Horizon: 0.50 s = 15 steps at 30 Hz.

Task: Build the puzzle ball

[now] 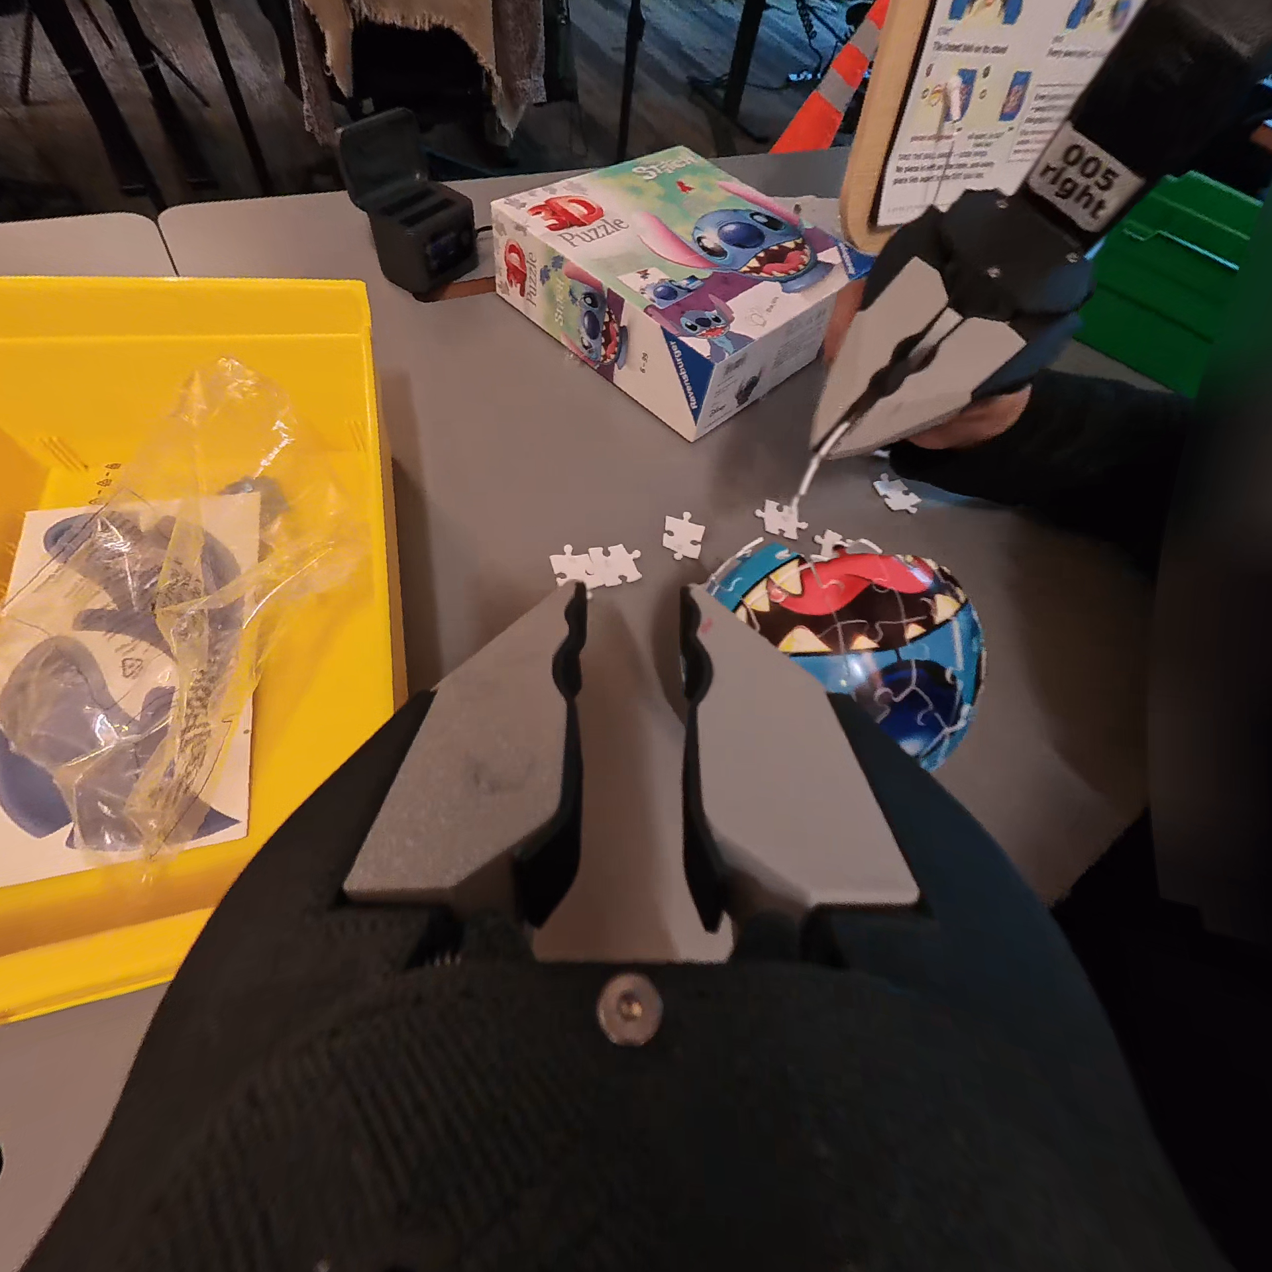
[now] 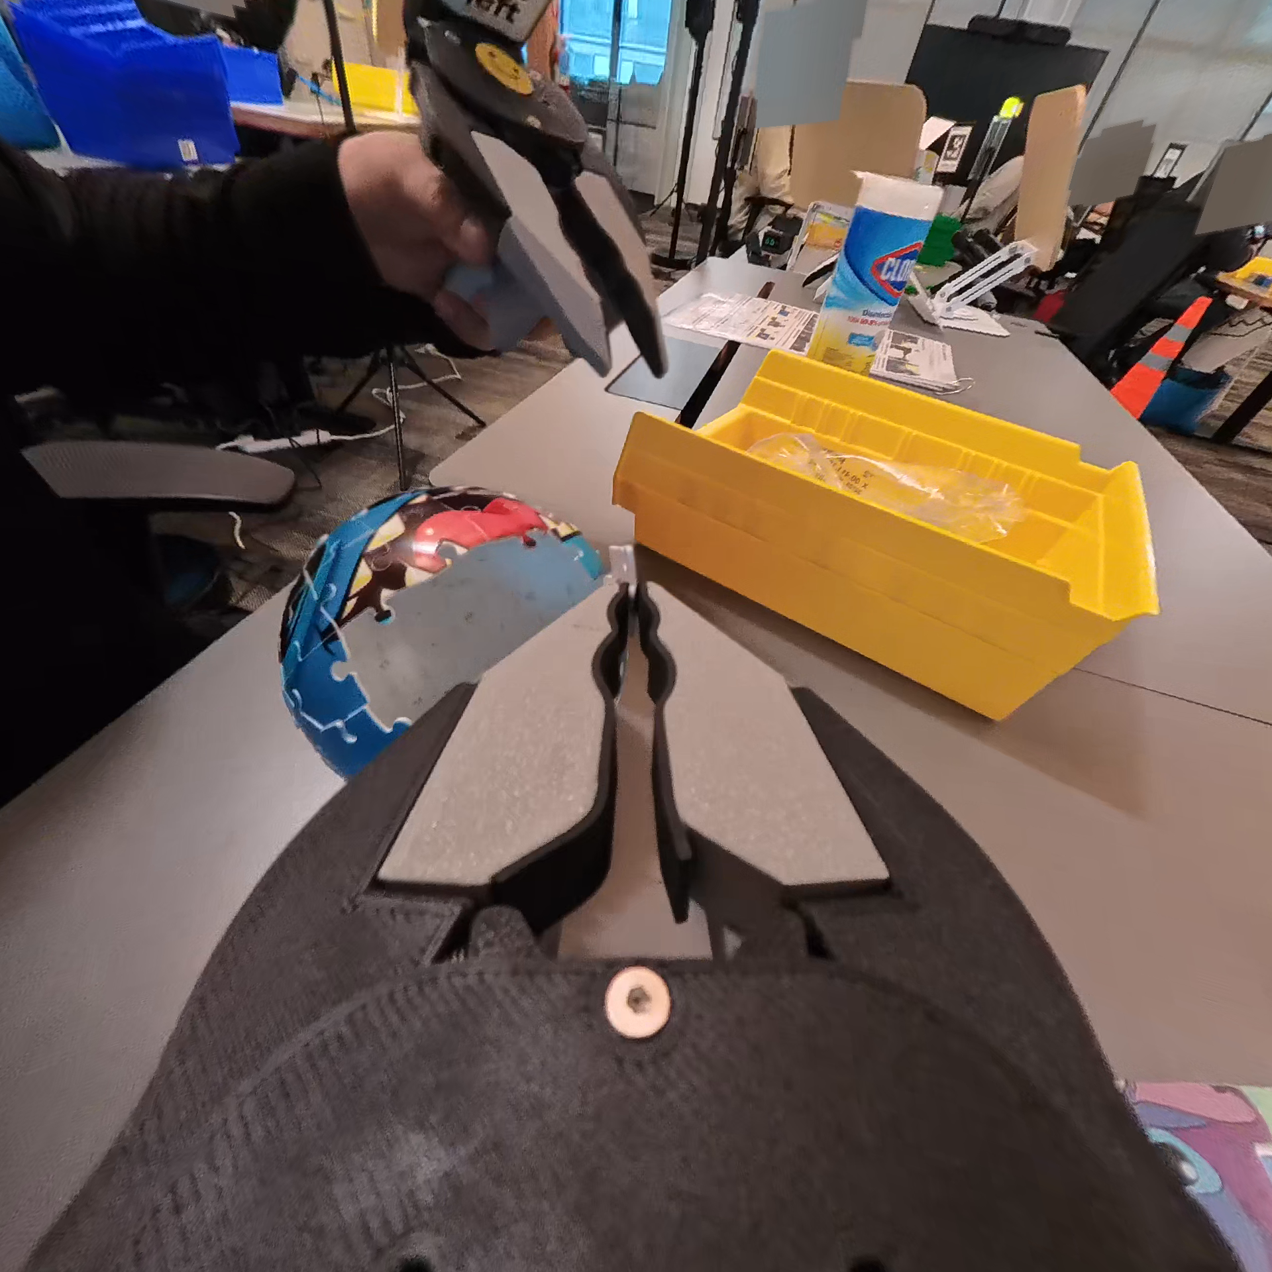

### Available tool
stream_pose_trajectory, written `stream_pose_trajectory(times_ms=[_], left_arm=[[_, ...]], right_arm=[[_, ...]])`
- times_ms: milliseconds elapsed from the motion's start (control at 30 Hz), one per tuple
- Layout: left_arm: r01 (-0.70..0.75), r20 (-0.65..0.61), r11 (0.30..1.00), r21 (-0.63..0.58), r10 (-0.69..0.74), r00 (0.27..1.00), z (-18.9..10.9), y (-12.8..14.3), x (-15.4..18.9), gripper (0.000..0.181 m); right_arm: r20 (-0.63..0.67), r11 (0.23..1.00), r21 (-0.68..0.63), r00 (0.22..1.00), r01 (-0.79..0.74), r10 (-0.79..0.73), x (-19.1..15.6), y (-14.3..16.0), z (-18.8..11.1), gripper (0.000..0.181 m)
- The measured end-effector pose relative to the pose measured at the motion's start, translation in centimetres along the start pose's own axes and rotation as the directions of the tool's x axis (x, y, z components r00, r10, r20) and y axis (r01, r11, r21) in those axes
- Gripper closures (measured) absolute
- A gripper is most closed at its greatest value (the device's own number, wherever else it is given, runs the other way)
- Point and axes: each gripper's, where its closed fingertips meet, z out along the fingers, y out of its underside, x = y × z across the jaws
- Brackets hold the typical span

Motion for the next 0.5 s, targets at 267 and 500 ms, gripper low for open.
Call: stream_pose_trajectory(times_ms=[267, 500], left_arm=[[0.017, -0.013, 1.000, -0.008, -0.017, 1.000, 1.2, 0.1, -0.3, 0.156], [-0.019, -0.023, 0.999, -0.032, 0.018, 1.000, 1.4, -0.2, 0.0, 0.155]], right_arm=[[0.058, 0.999, 0.027, 0.998, -0.032, 0.031, -1.1, 0.6, 0.7, 0.181], [0.051, 1.000, 0.011, 0.999, -0.001, 0.001, -1.1, 1.2, 1.0, 0.181]])
